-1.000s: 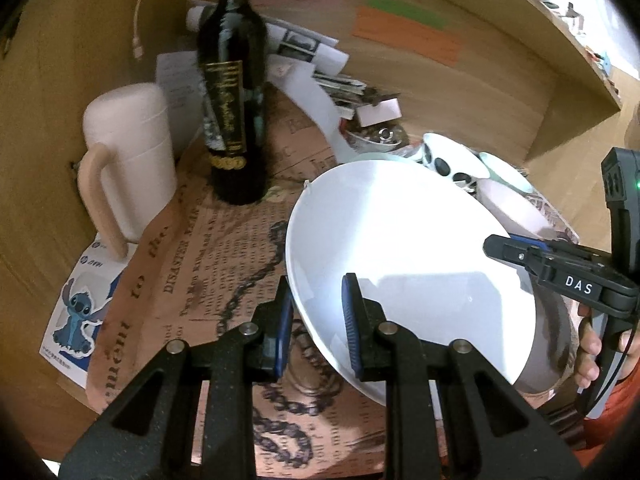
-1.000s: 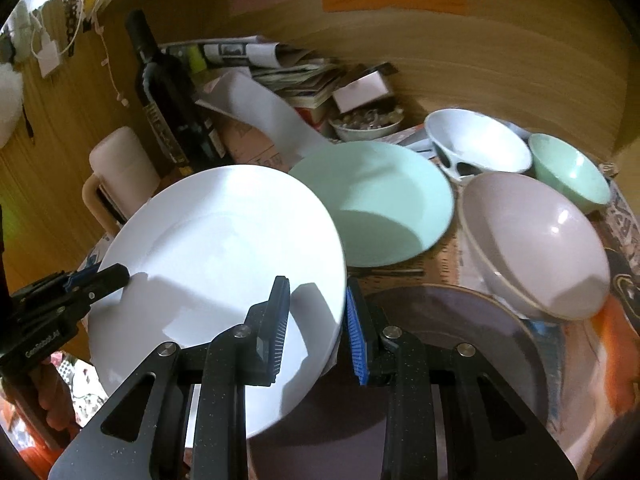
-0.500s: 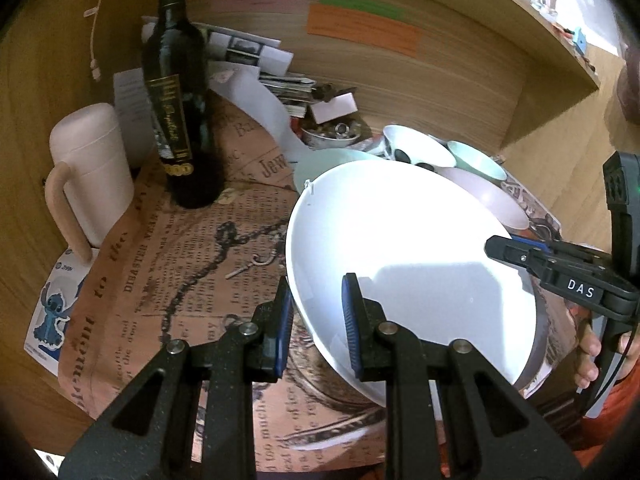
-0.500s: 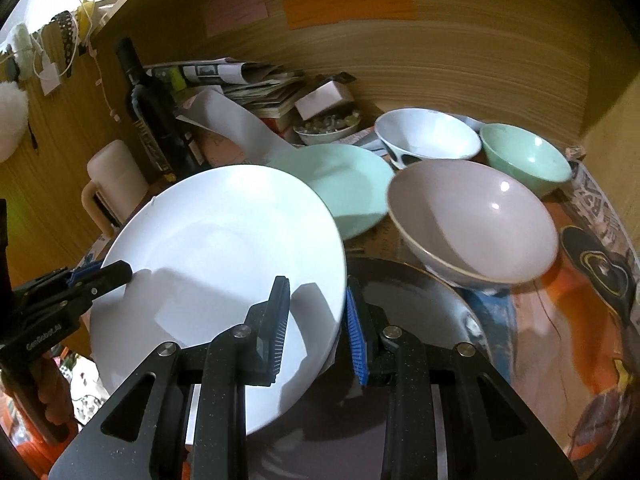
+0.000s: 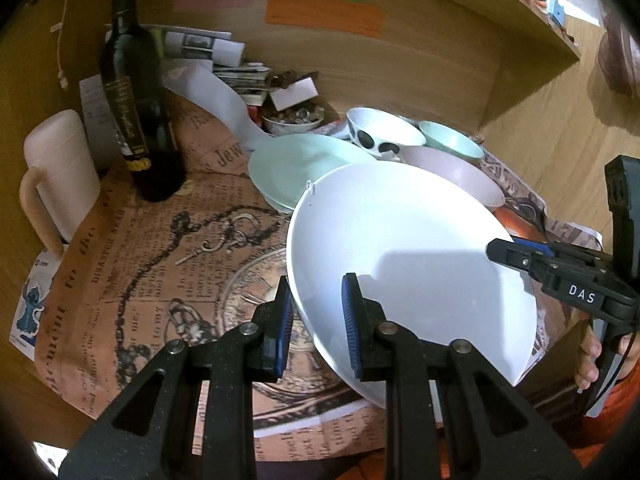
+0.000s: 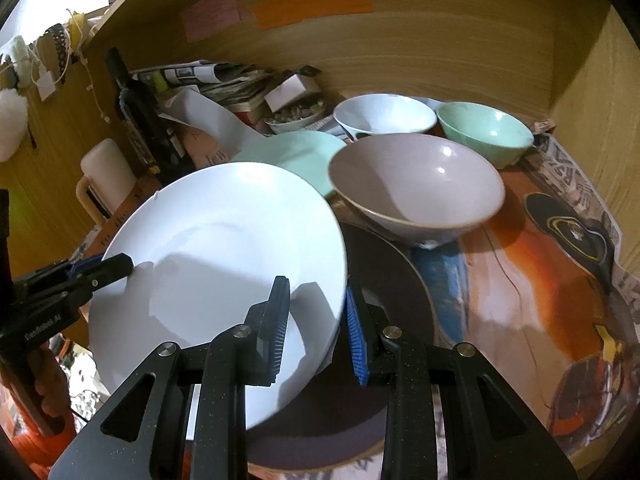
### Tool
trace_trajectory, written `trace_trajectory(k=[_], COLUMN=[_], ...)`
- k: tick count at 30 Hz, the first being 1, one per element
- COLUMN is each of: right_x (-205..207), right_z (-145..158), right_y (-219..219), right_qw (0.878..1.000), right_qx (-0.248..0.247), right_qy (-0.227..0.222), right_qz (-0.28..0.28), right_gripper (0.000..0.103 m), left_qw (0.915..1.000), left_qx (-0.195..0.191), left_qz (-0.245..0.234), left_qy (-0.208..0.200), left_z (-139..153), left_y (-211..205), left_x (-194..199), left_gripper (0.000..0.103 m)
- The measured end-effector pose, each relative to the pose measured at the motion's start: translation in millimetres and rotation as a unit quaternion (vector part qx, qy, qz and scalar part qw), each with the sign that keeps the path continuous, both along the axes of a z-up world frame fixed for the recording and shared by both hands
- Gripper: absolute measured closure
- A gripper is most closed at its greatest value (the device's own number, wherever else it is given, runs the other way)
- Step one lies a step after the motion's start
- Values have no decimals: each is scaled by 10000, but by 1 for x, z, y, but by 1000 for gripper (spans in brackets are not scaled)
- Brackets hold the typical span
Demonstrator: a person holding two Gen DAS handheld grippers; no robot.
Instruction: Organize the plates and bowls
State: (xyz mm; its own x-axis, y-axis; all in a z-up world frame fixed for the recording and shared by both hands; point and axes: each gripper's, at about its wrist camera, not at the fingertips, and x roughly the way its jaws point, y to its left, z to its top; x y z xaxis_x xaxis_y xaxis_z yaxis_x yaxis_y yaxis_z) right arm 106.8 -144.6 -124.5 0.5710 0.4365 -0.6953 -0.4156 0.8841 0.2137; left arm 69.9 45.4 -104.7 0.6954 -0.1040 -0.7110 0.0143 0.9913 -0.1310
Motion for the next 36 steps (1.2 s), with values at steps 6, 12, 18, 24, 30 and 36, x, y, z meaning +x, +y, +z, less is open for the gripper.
trace_trajectory(k=[6, 12, 18, 24, 30, 36], right_x=[-3, -2, -2, 0, -1, 0], right_z=[-5, -12, -18, -22, -23, -23], right_y=[-18, -29, -36, -40, -39, -37], right_qw=[9999, 9997, 9995, 9992, 9992, 9993], right_qx=[-36, -4, 2, 39, 29, -7], right_qy=[51, 173, 247, 316, 312, 315], right_qz=[-111, -181, -218, -226, -229, -222], right_gripper=[78, 78, 78, 78, 78, 78], left_qw=[9998, 9993, 9988, 9981, 9979, 9980], left_qx=[-18, 1, 1, -39, -97, -73], left_qz=[-139, -230, -247, -229, -211, -206], left_qy=[136, 288, 426, 567, 609, 587], left_z=[-7, -16, -25, -35, -39, -40], left_y=[-15, -29, -37, -41, -39, -38], left_x=[4, 6, 9, 13, 15, 20], left_gripper=[80, 80, 80, 79, 77, 77])
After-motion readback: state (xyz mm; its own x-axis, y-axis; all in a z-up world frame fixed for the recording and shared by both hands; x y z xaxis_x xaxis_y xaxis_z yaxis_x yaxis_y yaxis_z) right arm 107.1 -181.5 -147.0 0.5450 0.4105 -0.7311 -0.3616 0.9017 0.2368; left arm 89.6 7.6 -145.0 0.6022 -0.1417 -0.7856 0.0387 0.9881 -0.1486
